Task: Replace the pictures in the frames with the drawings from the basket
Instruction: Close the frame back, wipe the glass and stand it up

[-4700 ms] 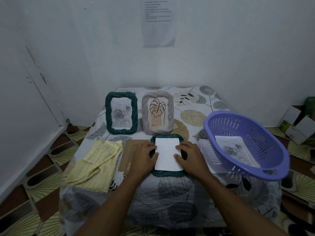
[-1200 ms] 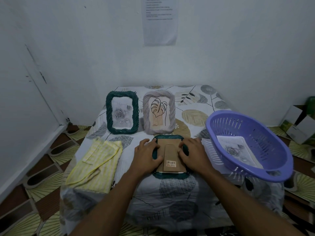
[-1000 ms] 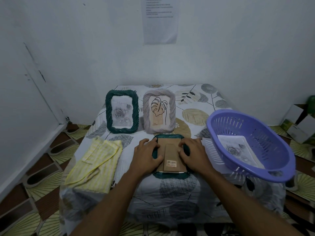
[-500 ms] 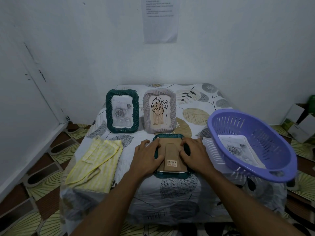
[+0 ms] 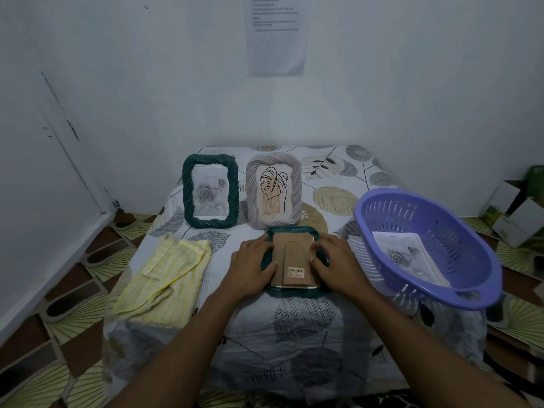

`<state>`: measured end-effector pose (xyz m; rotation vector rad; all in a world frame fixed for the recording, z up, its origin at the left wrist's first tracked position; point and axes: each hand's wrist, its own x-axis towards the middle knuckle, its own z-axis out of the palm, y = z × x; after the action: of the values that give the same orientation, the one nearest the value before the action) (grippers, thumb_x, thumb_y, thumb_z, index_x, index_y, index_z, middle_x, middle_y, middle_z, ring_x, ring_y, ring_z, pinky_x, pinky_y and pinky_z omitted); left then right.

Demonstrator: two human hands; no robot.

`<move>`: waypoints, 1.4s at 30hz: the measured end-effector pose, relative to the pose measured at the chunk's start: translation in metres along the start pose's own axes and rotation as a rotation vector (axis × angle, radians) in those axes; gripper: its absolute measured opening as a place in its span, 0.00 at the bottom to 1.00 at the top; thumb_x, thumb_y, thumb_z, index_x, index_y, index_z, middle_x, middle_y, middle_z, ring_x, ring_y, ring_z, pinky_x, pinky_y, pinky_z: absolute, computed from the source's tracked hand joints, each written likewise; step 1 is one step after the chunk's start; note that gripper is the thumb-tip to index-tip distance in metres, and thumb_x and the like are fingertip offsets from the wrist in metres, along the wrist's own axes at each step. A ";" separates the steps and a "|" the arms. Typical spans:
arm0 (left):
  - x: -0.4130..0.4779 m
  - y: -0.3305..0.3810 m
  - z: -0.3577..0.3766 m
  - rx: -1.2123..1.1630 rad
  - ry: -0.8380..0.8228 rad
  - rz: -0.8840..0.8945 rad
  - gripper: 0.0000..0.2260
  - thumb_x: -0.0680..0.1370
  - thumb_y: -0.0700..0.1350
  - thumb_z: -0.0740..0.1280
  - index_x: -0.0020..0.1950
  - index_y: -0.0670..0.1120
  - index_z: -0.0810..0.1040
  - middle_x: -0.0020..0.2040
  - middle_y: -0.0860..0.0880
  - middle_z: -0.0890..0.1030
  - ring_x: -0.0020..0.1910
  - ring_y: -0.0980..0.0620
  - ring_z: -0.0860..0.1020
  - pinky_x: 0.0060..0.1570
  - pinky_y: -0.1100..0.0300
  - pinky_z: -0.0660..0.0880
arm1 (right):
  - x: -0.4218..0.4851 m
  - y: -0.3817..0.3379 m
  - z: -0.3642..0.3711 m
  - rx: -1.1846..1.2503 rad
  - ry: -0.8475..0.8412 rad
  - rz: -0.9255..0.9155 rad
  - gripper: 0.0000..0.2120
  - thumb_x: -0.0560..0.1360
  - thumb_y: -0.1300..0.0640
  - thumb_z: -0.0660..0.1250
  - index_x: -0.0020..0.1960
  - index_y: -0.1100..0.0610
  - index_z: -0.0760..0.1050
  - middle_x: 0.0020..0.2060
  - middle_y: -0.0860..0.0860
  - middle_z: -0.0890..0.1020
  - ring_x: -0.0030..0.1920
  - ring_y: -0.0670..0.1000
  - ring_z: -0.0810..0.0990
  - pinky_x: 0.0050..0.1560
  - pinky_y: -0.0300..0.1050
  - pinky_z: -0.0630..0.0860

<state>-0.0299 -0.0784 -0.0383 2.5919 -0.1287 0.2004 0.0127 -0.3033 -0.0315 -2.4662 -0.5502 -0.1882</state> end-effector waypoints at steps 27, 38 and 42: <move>-0.072 0.019 0.000 -0.209 0.194 -0.015 0.11 0.73 0.46 0.73 0.54 0.46 0.83 0.67 0.48 0.74 0.64 0.48 0.73 0.61 0.55 0.71 | -0.076 -0.015 -0.005 0.124 0.141 0.085 0.10 0.70 0.54 0.75 0.49 0.56 0.82 0.55 0.53 0.82 0.58 0.55 0.76 0.57 0.45 0.70; -0.072 0.019 -0.002 -0.158 0.187 -0.004 0.10 0.74 0.47 0.73 0.53 0.47 0.83 0.67 0.48 0.74 0.62 0.48 0.74 0.57 0.58 0.69 | -0.078 -0.018 -0.010 0.176 0.121 0.089 0.09 0.71 0.54 0.74 0.51 0.53 0.84 0.55 0.53 0.83 0.62 0.54 0.75 0.62 0.54 0.70; -0.072 0.019 -0.002 -0.141 0.178 -0.009 0.10 0.74 0.48 0.72 0.54 0.48 0.83 0.67 0.49 0.74 0.62 0.49 0.73 0.56 0.60 0.68 | -0.078 -0.019 -0.010 0.152 0.122 0.088 0.09 0.71 0.54 0.74 0.52 0.52 0.84 0.53 0.53 0.84 0.62 0.54 0.75 0.62 0.55 0.71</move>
<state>-0.1035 -0.0898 -0.0396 2.4211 -0.0641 0.4020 -0.0661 -0.3222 -0.0330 -2.3081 -0.3887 -0.2509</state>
